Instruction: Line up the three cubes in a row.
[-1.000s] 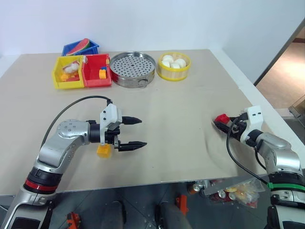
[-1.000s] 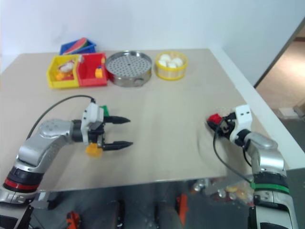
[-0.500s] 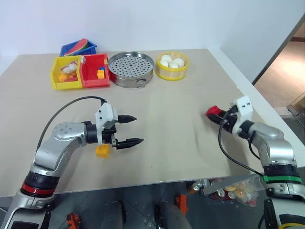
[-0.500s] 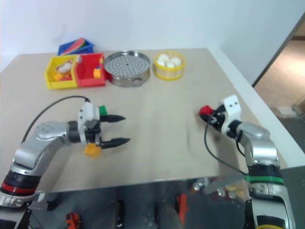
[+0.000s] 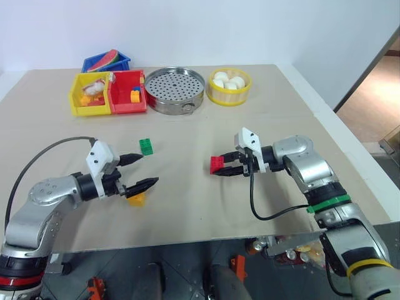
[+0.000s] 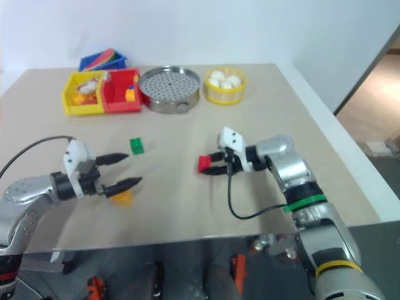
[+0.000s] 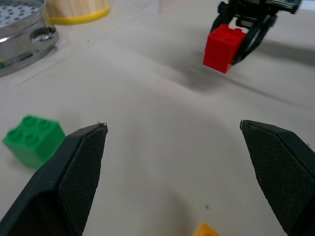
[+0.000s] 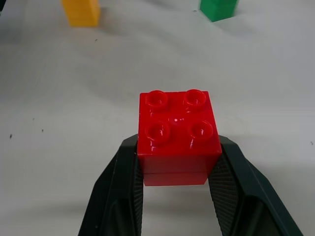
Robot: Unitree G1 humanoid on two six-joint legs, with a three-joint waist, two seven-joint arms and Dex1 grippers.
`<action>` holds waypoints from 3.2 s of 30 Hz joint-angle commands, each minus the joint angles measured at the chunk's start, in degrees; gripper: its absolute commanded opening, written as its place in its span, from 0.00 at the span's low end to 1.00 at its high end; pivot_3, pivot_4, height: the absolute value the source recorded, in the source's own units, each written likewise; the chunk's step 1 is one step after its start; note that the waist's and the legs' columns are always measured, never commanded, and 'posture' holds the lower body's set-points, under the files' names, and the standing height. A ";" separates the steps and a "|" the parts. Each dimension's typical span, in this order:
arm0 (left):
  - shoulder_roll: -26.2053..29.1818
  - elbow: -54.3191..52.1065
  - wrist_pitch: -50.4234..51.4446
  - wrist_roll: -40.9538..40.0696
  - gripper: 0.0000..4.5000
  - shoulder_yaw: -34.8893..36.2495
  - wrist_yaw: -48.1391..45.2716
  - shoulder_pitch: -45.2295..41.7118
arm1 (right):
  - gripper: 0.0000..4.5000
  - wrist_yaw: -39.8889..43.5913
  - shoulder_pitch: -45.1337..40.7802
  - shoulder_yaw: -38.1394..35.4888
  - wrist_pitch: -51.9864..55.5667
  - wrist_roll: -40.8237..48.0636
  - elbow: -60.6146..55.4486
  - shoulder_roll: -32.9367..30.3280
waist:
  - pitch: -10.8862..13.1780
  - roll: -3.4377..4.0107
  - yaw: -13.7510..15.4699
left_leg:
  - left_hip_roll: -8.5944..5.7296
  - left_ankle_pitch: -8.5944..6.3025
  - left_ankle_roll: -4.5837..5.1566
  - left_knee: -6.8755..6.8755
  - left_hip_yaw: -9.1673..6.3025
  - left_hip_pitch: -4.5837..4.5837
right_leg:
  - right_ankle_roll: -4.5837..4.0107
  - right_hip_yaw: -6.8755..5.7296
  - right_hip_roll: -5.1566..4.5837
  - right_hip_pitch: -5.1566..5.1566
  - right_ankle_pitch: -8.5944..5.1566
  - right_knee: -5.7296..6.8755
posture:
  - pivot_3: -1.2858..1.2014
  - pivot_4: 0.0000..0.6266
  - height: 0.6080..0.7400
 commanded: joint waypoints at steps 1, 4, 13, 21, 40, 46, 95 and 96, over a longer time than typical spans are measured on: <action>1.62 -3.50 -0.35 -1.67 1.00 3.18 -0.29 1.79 | 0.28 2.81 -3.50 0.06 -5.97 -2.20 6.73 1.38 | 0.00 0.00 0.01 | 0.02 0.00 0.00 0.00 -0.01 0.01 | 0.00 -0.01 0.02 0.00 0.00 0.01 | 0.52 0.24 1.00; 2.33 -4.32 -0.53 -1.65 1.00 4.23 -0.11 4.08 | 0.28 4.17 -4.50 -0.21 -8.89 -3.43 10.99 2.57 | 0.00 0.00 0.06 | 0.02 0.00 -0.01 -0.04 -0.02 0.01 | -0.03 -0.02 0.02 0.00 -0.02 0.02 | 0.52 0.24 1.00; 2.57 -5.65 -0.11 -2.03 1.00 4.49 1.16 4.95 | 0.28 5.96 -5.78 -1.20 -15.98 -5.67 18.54 4.57 | 0.00 0.00 0.04 | 0.04 0.00 -0.01 -0.06 0.00 0.05 | -0.07 0.00 0.03 -0.01 -0.01 0.04 | 0.52 0.24 1.00; 2.55 -5.28 -0.05 -1.88 1.00 3.33 1.36 3.82 | 0.28 5.47 -7.81 -1.87 -17.83 -7.09 23.65 5.70 | 0.00 0.00 0.02 | 0.08 0.00 -0.01 -0.06 0.01 0.08 | -0.11 0.01 0.06 -0.01 0.04 0.04 | 0.52 0.24 1.00; -7.83 -2.77 15.12 1.51 1.00 6.22 32.59 -11.42 | 0.99 2.44 -2.82 -9.34 -10.45 -0.68 0.83 2.84 | 0.00 -0.01 0.24 | 0.08 0.01 -0.01 -0.03 -0.02 0.05 | -0.01 0.01 0.08 0.02 0.06 0.06 | 0.52 0.24 1.00; -14.08 -0.65 22.89 6.09 1.00 2.61 44.85 -17.64 | 0.99 0.58 0.72 -9.17 -5.86 0.69 -8.30 1.90 | 0.00 -0.01 0.15 | 0.00 0.00 -0.02 -0.01 -0.06 0.03 | 0.09 0.01 0.05 0.07 0.04 0.05 | 0.52 0.24 1.00; -28.32 7.51 29.12 20.85 1.00 -7.63 52.55 -24.00 | 0.99 -4.36 -2.72 -12.06 16.16 9.33 -10.19 1.05 | 0.00 -0.02 0.16 | -0.04 0.03 -0.07 0.05 -0.10 0.00 | 0.10 0.04 0.07 0.05 0.13 0.05 | 0.52 0.24 1.00; -28.37 7.64 29.02 20.91 1.00 -7.64 52.53 -24.07 | 0.99 -4.41 -2.55 -11.99 15.76 9.17 -10.22 1.08 | 0.00 -0.02 0.15 | -0.04 0.03 -0.06 0.05 -0.10 0.00 | 0.10 0.03 0.08 0.05 0.13 0.05 | 0.52 0.24 1.00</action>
